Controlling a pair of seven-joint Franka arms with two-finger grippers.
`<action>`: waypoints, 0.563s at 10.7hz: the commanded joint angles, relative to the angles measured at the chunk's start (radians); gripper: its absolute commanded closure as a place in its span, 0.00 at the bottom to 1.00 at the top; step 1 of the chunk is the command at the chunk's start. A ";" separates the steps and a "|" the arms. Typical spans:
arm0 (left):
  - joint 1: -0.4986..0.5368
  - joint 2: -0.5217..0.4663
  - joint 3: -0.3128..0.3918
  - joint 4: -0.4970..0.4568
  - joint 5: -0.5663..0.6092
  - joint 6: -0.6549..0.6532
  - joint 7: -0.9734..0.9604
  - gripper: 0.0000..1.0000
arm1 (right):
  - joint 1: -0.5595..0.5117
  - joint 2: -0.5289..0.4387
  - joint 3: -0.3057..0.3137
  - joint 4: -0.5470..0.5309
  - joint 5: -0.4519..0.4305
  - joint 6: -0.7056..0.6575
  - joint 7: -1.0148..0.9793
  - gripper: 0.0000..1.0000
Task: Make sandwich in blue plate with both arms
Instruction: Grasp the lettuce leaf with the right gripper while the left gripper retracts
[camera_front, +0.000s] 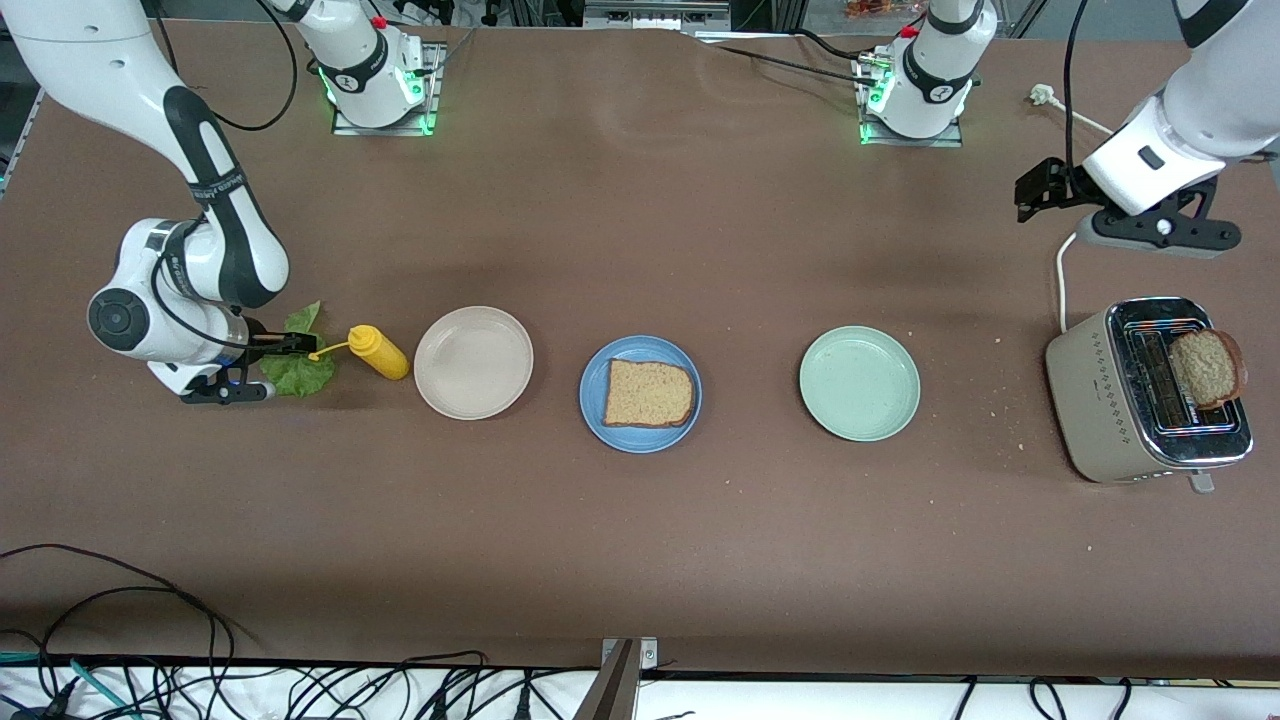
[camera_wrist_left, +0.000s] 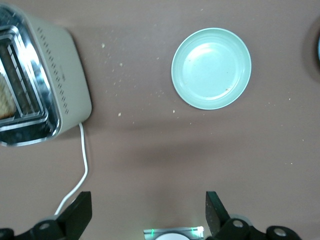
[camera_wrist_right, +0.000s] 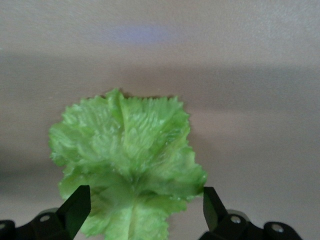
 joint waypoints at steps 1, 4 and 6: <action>0.010 -0.034 -0.016 0.001 0.028 -0.073 -0.102 0.00 | -0.018 0.024 0.003 0.007 0.000 0.021 -0.013 0.35; 0.012 -0.023 -0.016 0.023 0.026 -0.095 -0.105 0.00 | -0.018 0.024 0.003 0.010 0.000 0.016 -0.013 0.79; 0.019 -0.024 -0.012 0.040 0.025 -0.101 -0.094 0.00 | -0.016 0.017 0.005 0.013 0.000 0.012 -0.013 0.90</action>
